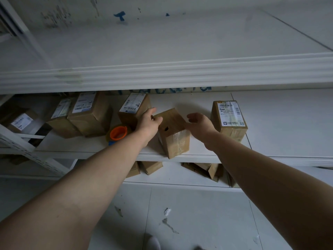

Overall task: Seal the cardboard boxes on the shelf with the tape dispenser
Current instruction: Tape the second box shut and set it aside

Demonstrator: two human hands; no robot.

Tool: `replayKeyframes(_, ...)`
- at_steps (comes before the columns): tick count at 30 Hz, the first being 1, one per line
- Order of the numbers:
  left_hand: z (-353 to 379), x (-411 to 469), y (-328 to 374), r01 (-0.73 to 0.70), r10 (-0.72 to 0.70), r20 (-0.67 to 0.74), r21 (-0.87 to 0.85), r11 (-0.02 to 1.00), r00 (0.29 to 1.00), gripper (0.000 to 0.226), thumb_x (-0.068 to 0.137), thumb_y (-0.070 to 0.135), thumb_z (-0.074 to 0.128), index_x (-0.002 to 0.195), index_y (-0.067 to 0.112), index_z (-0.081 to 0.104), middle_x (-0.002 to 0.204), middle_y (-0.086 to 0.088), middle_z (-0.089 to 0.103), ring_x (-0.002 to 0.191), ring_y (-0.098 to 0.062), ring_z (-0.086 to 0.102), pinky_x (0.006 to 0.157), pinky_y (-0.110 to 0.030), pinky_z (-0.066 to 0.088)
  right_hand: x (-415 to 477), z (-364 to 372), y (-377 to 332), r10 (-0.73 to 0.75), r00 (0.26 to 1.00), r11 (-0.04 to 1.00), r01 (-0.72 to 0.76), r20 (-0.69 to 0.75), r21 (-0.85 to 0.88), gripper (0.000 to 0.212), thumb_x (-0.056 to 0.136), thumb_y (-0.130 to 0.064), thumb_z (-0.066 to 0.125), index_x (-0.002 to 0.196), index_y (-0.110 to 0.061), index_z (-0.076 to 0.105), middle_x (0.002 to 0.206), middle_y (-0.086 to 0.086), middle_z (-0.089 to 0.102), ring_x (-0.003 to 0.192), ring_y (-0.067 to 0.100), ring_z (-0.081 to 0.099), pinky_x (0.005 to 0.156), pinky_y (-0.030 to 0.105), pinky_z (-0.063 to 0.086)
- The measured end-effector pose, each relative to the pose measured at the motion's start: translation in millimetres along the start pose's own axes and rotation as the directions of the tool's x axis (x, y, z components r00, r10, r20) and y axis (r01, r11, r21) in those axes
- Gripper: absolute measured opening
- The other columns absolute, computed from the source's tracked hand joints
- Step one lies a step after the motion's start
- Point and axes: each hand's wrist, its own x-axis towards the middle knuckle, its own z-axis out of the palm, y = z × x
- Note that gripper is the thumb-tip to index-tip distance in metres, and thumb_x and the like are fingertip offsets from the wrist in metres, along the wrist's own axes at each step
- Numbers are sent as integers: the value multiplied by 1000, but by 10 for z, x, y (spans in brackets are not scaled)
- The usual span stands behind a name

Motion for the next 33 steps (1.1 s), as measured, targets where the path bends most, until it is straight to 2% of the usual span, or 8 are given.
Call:
replayKeyframes(4,-231,-45,32,-23,23,-3,78,997,1000,42,99,14,48,141,18,44,145,-7,45,133,-23,42,107,-34,36,-98,71,-251,-133,979,991,127,-155,-49,32,90,-12,56,120,-22,62,123,-1,62,109,14,59,91,28,50)
replayKeyframes(10,-816,-22,-147,-10,11,-1,287,958,1000,31,99,4,40,127,7,56,130,-14,56,121,-28,51,98,-30,37,-179,547,-614,-205,971,979,206,-122,-4,28,91,-8,51,106,-22,69,99,-4,68,79,7,62,56,14,47)
replayKeyframes(12,-1034,7,-282,6,-7,0,347,938,1000,30,99,4,40,124,5,57,128,-16,57,119,-30,52,98,-30,37,-188,736,-668,-197,973,980,198,-119,0,26,91,-10,52,107,-21,69,96,-5,68,81,10,61,61,18,49)
replayKeyframes(17,-1333,122,-645,4,-59,90,515,857,994,24,95,13,53,118,9,58,119,-11,58,112,-27,55,99,-38,44,-168,1143,-637,-123,986,992,119,-111,-44,25,92,-10,53,108,-21,68,108,0,69,98,15,63,87,28,52)
replayKeyframes(20,-1352,194,-803,-104,-17,175,659,745,984,31,91,17,61,121,12,55,121,-9,57,113,-28,55,97,-38,45,-138,1314,-592,-61,991,991,46,-115,-126,26,92,-11,54,111,-22,69,119,0,64,109,18,58,93,27,47)
replayKeyframes(23,-1323,297,-913,-255,35,298,744,617,954,42,90,22,62,130,12,51,127,-12,56,116,-31,55,91,-35,44,-126,1409,-556,-11,992,986,-10,-122,-169,28,93,-12,52,115,-20,68,118,0,61,110,19,55,87,22,41)
replayKeyframes(27,-1196,456,-1028,-318,13,381,751,579,924,50,90,22,63,134,11,42,130,-14,52,119,-31,52,91,-35,43,-118,1489,-409,70,991,982,-89,-115,-168,26,92,-12,53,111,-21,68,104,0,61,92,17,55,86,28,47)
replayKeyframes(33,-1031,576,-1214,-299,-45,389,772,560,920,69,88,21,66,143,14,24,119,-16,59,108,-33,59,80,-40,50,-195,1481,-269,168,982,973,-179,-90,-147,26,91,-8,54,112,-18,67,98,0,56,78,14,51,63,17,42)
